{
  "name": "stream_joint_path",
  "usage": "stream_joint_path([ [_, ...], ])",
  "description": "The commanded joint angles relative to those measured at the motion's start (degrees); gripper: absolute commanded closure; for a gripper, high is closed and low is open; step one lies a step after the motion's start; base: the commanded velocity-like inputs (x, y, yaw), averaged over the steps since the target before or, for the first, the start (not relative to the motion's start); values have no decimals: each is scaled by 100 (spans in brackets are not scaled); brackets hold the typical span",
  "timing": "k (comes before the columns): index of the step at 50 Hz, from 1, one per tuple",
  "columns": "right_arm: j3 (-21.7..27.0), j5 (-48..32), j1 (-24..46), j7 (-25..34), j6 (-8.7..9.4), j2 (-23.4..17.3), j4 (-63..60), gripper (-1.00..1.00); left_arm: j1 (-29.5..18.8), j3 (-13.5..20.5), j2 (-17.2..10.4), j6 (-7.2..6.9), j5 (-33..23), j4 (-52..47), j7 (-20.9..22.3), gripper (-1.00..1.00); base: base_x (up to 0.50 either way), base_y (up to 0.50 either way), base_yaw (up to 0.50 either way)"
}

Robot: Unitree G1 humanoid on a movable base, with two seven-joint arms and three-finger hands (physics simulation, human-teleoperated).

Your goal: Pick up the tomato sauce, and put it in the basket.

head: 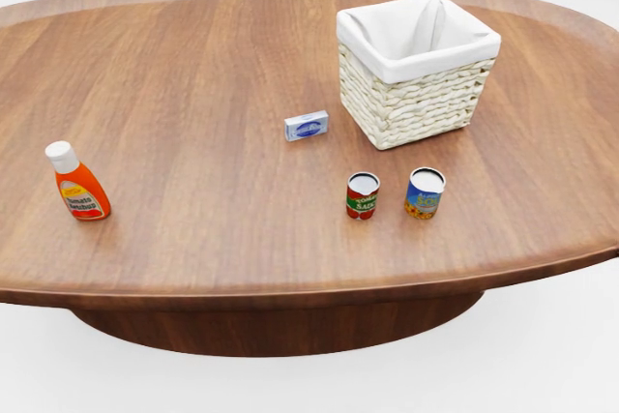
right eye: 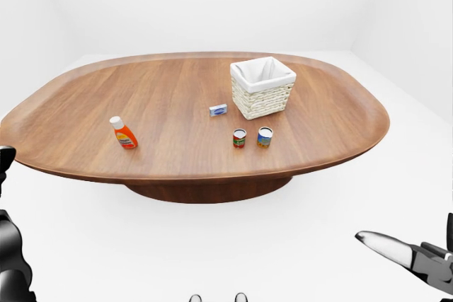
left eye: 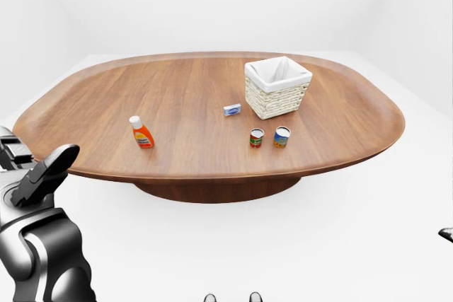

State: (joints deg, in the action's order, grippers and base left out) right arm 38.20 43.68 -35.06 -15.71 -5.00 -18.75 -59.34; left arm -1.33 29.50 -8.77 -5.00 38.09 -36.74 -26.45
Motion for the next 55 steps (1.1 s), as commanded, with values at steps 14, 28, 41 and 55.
stream_joint_path([
  [14, -43, 91, -102, -35, 0, -88, -65, -100, 17, 4, -13, 0, 108, -27, -31, -100, 0, -28, 0],
  [28, -120, -15, 9, 118, 0, 88, -65, -100, 38, -19, 7, 0, 106, 2, 52, -100, 0, -28, 0],
  [41, -124, -31, 40, 210, 0, 161, -65, -100, 26, -26, 6, 0, 73, 64, 86, -100, 0, -28, 0],
  [55, -94, 37, 54, 155, 0, 61, -65, -100, 22, -20, 2, 0, 72, 65, 76, -100, 0, -27, 0],
])
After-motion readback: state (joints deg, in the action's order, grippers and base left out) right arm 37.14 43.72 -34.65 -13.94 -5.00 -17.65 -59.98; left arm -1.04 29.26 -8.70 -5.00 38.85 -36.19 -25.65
